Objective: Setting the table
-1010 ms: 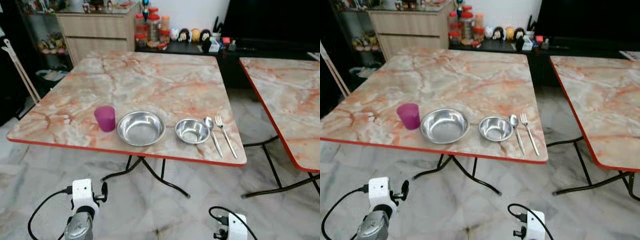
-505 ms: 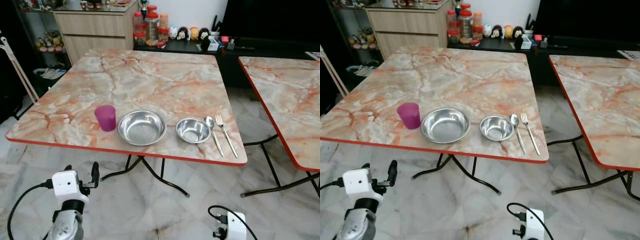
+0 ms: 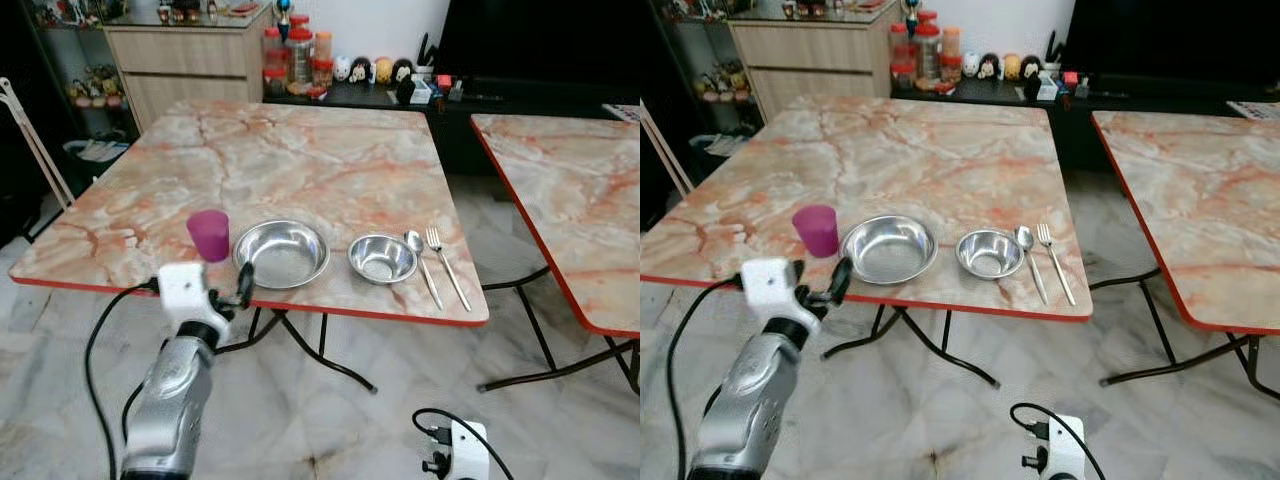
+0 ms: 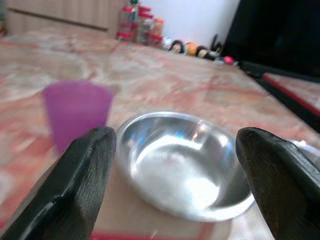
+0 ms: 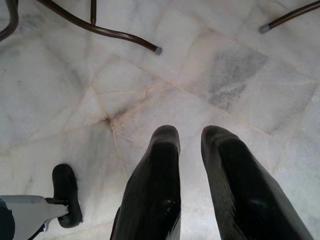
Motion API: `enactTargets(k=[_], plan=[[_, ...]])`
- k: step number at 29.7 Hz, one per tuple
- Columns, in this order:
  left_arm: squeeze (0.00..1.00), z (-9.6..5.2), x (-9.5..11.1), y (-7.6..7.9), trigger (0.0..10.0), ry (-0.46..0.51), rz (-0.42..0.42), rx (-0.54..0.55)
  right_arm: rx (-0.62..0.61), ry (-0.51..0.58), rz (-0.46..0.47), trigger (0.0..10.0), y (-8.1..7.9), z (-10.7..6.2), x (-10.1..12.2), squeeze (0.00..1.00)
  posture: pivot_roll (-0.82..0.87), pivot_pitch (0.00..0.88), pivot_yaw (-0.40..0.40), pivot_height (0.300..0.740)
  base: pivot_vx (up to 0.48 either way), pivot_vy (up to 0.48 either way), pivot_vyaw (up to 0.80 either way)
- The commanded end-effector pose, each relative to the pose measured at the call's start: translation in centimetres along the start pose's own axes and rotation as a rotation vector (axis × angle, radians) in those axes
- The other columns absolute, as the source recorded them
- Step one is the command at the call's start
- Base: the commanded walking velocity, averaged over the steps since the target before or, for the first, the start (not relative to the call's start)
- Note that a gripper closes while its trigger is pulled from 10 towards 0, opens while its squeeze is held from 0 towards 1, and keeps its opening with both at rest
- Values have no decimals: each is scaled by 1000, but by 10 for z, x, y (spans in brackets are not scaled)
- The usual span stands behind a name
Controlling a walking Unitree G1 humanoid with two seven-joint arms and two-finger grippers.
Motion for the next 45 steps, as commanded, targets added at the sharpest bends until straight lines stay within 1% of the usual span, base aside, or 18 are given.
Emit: enactTargets(k=[1, 6, 8, 9, 12, 14, 16, 20, 23, 27, 31, 34, 36, 38, 40, 41, 45], plan=[[0, 5, -11, -1, 10000, -81, -6, 19, -7, 9, 14, 10000, 1, 0, 3, 0, 75, 0, -28, 740, 0, 0, 0], [0, 15, -11, 4, 10000, -152, -18, 20, -8, 6, 16, 10000, 1, 0, 2, 0, 71, 0, -26, 740, 0, 0, 0], [0, 20, -12, 4, 10000, -200, -34, 41, -8, 5, 17, 10000, 0, 0, 2, 0, 70, 0, -25, 740, 0, 0, 0], [0, 24, -11, 7, 10000, -231, -30, 36, -9, 5, 18, 10000, 0, 0, 2, 0, 69, 0, -23, 740, 0, 0, 0], [0, 31, -6, 18, 10000, -240, -30, 0, -8, 4, 19, 10000, 0, 0, 2, 0, 71, 0, -25, 740, 0, 0, 0], [0, 34, -7, 20, 10000, -246, -38, 1, -7, 3, 19, 10000, 0, 0, 2, 0, 72, 0, -25, 740, 0, 0, 0], [0, 38, -12, 23, 10000, -283, -56, 7, -4, 3, 19, 10000, -1, 1, 2, 0, 66, 0, -24, 740, 0, 0, 0], [0, 45, -21, 30, 10000, -339, -52, 19, -4, 4, 22, 10000, -2, 1, 3, 0, 60, 0, -22, 740, 0, 0, 0], [0, 48, -22, 31, 10000, -351, -46, 27, -5, 4, 23, 10000, -1, 1, 3, 0, 56, 0, -22, 740, 0, 0, 0], [0, 55, -24, 30, 10000, -357, -46, 65, -6, 4, 24, 10000, -1, 1, 3, 0, 53, 0, -22, 740, 0, 0, 0], [0, 62, -17, 23, 10000, -328, -54, 118, -7, 1, 24, 10000, 0, 1, 2, 0, 51, 0, -24, 740, 0, 0, 0], [0, 64, -15, 18, 10000, -318, -51, 145, -6, 2, 24, 10000, 0, 1, 2, 0, 52, 0, -24, 740, 0, 0, 0], [0, 64, -15, 17, 10000, -317, -50, 149, -6, 2, 24, 10000, 0, 1, 2, 0, 52, 0, -24, 740, 0, 0, 0], [0, 65, -14, 11, 10000, -313, -33, 178, -6, 1, 25, 10000, 0, 1, 2, 0, 52, 0, -23, 740, 0, 0, 0], [0, 63, -16, -2, 10000, -323, -7, 226, -5, 2, 26, 10000, -1, 1, 2, 0, 52, 0, -21, 740, 0, 0, 0], [0, 61, -22, -9, 10000, -344, -4, 251, -4, 2, 26, 10000, -1, 1, 2, 0, 53, 0, -22, 740, 0, 0, 0], [0, 58, -28, -17, 10000, -366, -4, 278, -2, -2, 24, 10000, -2, 1, 1, 0, 53, 0, -22, 740, 0, 0, 0]])
Point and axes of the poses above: a point about 5 cm out from each wrist's last joint towards the gripper, its own z axis pointing out of the wrist towards the gripper, its own x axis along the axis of the wrist's last joint, y = z × x, the point moved 5 cm from there along z, pointing out of the wrist towards the gripper, and after that the axes turned 2 degrees about z, right-handed, at the moved point
